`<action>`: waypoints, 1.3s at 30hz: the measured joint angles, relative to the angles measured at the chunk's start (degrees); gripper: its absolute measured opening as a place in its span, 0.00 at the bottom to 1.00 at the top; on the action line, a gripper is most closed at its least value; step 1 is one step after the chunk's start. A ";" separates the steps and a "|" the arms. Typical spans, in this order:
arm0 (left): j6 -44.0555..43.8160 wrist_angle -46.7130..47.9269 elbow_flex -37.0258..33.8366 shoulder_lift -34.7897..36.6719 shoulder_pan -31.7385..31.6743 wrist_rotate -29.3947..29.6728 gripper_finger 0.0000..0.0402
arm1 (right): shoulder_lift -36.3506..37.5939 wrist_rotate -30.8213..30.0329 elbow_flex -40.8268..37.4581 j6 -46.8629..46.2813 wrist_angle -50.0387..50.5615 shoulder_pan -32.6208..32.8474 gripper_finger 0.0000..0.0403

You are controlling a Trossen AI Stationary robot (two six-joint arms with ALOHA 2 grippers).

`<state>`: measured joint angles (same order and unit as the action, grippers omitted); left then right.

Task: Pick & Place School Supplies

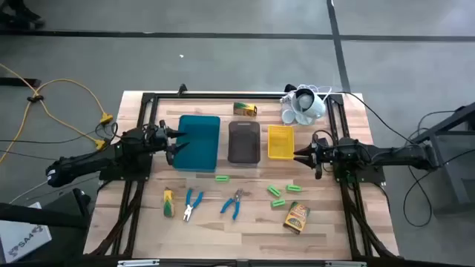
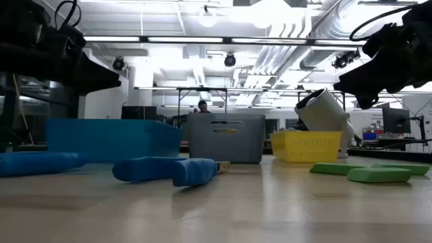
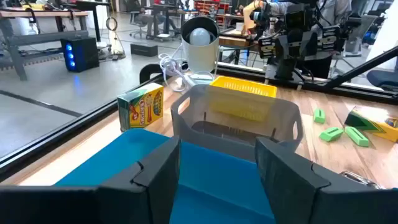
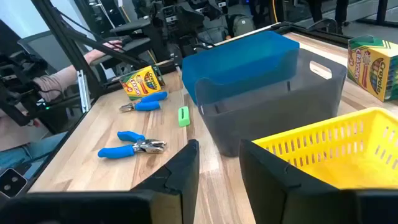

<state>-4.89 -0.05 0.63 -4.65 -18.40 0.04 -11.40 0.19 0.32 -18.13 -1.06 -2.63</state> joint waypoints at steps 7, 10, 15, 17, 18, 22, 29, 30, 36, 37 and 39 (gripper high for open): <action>-0.01 0.00 -0.01 -0.01 -0.01 -0.01 0.50 | 0.00 0.02 0.00 0.00 -0.02 0.00 0.26; 0.00 0.00 0.01 0.00 0.00 0.01 0.50 | 0.00 0.01 0.00 0.00 -0.01 0.00 0.26; 0.01 0.00 0.01 0.01 0.01 -0.01 0.50 | 0.00 0.01 0.00 0.00 0.00 -0.01 0.26; 0.01 0.00 0.00 0.01 -0.01 -0.01 0.50 | 0.00 0.00 0.00 0.00 0.00 0.00 0.26; 0.01 0.00 0.00 -0.01 0.00 0.00 0.50 | -0.01 0.00 0.00 0.00 -0.01 0.00 0.26; 0.00 0.00 0.00 0.01 -0.01 0.00 0.50 | -0.01 0.00 0.00 0.00 -0.02 -0.01 0.26; 0.00 0.00 0.00 0.00 -0.01 -0.01 0.50 | 0.00 0.00 0.00 0.00 0.00 -0.02 0.26; -0.01 0.00 0.01 0.01 -0.01 -0.01 0.50 | 0.00 0.00 0.00 0.00 0.00 0.00 0.26; 0.00 0.00 0.01 0.00 -0.01 -0.01 0.50 | 0.00 0.00 0.00 0.00 0.00 -0.01 0.26; 0.01 0.00 0.00 0.00 0.00 0.00 0.50 | 0.00 0.00 0.00 0.00 0.00 -0.02 0.26; 0.01 0.00 0.01 0.01 0.01 -0.01 0.50 | 0.00 0.00 0.00 0.00 0.00 0.00 0.26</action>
<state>-4.89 -0.05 0.64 -4.64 -18.39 0.03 -11.40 0.19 0.32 -18.13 -1.06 -2.64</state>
